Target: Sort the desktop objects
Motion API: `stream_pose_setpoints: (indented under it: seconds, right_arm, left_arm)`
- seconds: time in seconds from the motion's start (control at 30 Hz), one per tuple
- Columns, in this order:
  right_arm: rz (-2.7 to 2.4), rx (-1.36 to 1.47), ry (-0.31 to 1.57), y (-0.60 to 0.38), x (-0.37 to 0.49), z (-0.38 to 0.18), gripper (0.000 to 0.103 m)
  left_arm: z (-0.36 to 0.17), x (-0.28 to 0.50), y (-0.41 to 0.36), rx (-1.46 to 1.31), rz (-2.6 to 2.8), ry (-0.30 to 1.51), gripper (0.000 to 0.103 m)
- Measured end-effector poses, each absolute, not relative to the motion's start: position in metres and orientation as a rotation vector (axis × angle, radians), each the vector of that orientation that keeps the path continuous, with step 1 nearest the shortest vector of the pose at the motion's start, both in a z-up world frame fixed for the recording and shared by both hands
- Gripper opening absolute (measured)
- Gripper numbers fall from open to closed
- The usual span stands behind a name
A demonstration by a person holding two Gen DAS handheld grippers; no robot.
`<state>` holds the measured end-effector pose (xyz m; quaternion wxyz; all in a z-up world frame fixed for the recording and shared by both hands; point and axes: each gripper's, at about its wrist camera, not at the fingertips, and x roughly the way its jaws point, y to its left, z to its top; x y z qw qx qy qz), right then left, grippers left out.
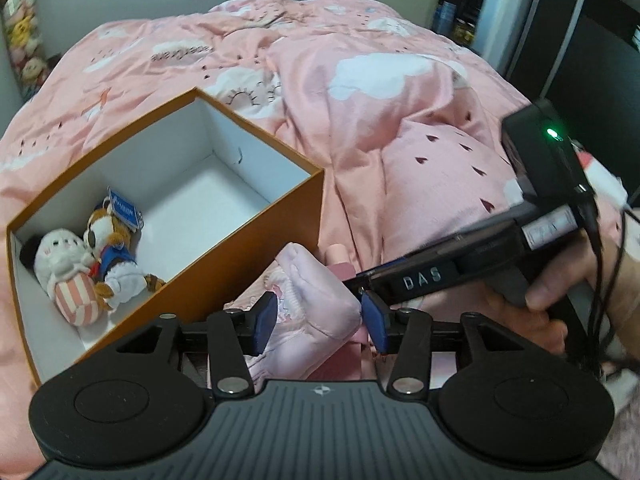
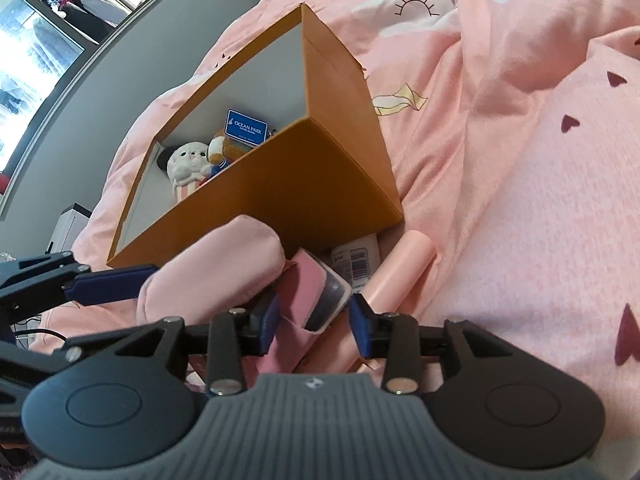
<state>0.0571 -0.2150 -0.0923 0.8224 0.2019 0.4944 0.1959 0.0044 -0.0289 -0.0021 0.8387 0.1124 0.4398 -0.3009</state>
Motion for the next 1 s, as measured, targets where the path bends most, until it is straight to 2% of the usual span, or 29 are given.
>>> stream_pose_setpoints:
  seconds: [0.23, 0.57, 0.7, 0.73, 0.83, 1.0]
  right_arm:
    - [0.407, 0.441, 1.062, -0.216, 0.057, -0.093, 0.041]
    - [0.397, 0.462, 1.069, -0.216, 0.058, -0.095, 0.042]
    - [0.389, 0.497, 1.048, -0.220, 0.058, -0.095, 0.032]
    - [0.384, 0.509, 1.039, -0.221, 0.058, -0.094, 0.025]
    - [0.380, 0.515, 1.020, -0.223, 0.059, -0.091, 0.024]
    - [0.368, 0.523, 1.038, -0.224, 0.059, -0.092, 0.027]
  left_arm:
    - [0.001, -0.012, -0.026, 0.371, -0.687, 0.911, 0.057]
    - [-0.029, -0.019, -0.043, 0.608, -0.643, 0.879, 0.057]
    - [-0.041, -0.017, -0.051, 0.651, -0.610, 0.875, 0.056]
    - [-0.043, -0.016, -0.051, 0.652, -0.606, 0.876, 0.054]
    - [-0.045, -0.012, -0.051, 0.619, -0.607, 0.894, 0.042]
    - [-0.039, -0.004, -0.050, 0.523, -0.620, 0.926, 0.034]
